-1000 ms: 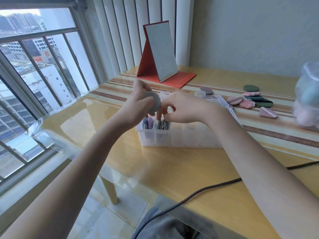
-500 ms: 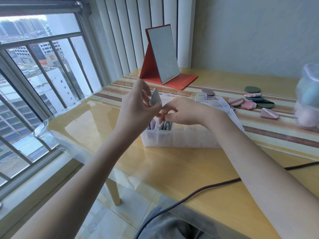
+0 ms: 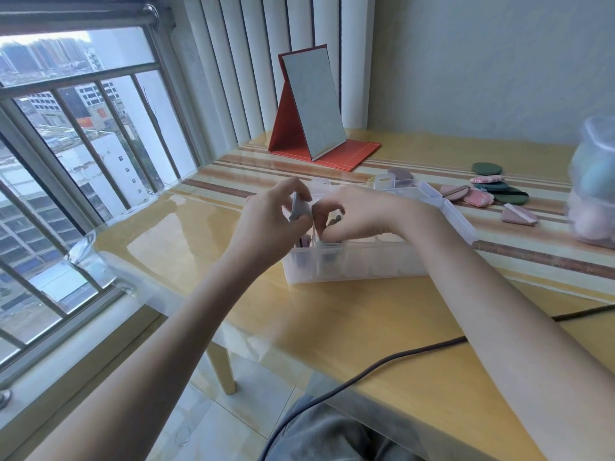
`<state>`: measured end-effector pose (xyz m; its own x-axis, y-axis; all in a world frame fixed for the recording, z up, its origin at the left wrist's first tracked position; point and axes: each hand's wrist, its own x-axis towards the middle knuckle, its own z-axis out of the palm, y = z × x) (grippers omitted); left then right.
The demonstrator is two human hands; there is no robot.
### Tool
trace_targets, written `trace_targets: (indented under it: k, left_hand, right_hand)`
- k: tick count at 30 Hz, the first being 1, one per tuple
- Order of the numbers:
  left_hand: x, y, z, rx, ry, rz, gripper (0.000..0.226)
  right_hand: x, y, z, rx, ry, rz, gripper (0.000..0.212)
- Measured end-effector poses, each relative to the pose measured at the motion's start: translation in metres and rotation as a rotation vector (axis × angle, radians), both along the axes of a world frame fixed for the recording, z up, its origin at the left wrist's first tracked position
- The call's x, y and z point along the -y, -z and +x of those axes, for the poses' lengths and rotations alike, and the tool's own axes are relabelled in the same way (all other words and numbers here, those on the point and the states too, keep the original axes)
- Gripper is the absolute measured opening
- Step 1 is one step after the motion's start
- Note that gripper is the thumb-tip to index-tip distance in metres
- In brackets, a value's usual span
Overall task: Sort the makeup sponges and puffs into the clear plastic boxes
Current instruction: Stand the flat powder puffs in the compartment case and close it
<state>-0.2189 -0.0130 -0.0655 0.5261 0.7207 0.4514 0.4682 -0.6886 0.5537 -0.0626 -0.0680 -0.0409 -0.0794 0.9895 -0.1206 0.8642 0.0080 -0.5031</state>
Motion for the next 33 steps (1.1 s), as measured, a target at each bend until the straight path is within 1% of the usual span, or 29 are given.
trace_targets:
  k: [2,4,7,11,13,15,16,18,19,23,26,31,33]
  left_hand:
    - [0.002,-0.003,-0.001,0.071,0.012,-0.009,0.031]
    - [0.005,-0.007,0.0,0.156,0.039,-0.03,0.034]
    - [0.007,-0.006,0.003,0.264,0.023,-0.04,0.019]
    - [0.011,-0.004,0.004,0.338,0.014,-0.053,0.023]
    - [0.014,-0.004,0.003,0.396,0.036,-0.071,0.02]
    - [0.017,-0.003,0.004,0.352,0.066,-0.027,0.019]
    - [0.018,-0.002,0.005,0.301,0.083,0.006,0.018]
    - [0.019,0.002,0.006,0.224,0.108,0.057,0.016]
    - [0.018,0.004,0.006,0.201,0.111,0.077,0.015]
    - [0.012,0.006,0.003,0.133,0.104,0.118,0.012]
    - [0.011,0.006,0.002,0.109,0.127,0.158,0.015]
    - [0.013,0.006,0.011,0.017,0.059,0.279,0.024]
    - [0.012,0.004,0.013,0.01,-0.003,0.253,0.029]
  right_hand:
    - [0.0,0.001,-0.001,0.002,0.009,-0.003,0.016]
    - [0.002,0.0,-0.001,0.002,0.019,-0.004,0.013]
    - [0.003,0.0,0.001,0.006,0.02,0.002,0.01]
    - [0.005,-0.003,0.005,0.059,-0.02,-0.002,0.016]
    - [0.005,-0.004,0.006,0.068,-0.035,-0.004,0.017]
    - [0.004,-0.005,0.006,0.048,-0.051,0.006,0.012]
    - [0.004,-0.006,0.006,0.04,-0.067,0.009,0.013]
    - [0.003,-0.006,0.007,0.008,-0.085,0.01,0.022]
    - [0.003,-0.006,0.008,-0.014,-0.083,0.006,0.021]
    - [0.002,-0.005,0.009,-0.053,-0.082,0.008,0.019]
    - [0.002,-0.007,0.011,-0.056,-0.08,-0.004,0.012]
    - [0.004,-0.009,0.015,-0.079,-0.047,0.024,0.024]
    - [0.005,-0.011,0.016,-0.123,-0.027,0.028,0.031]
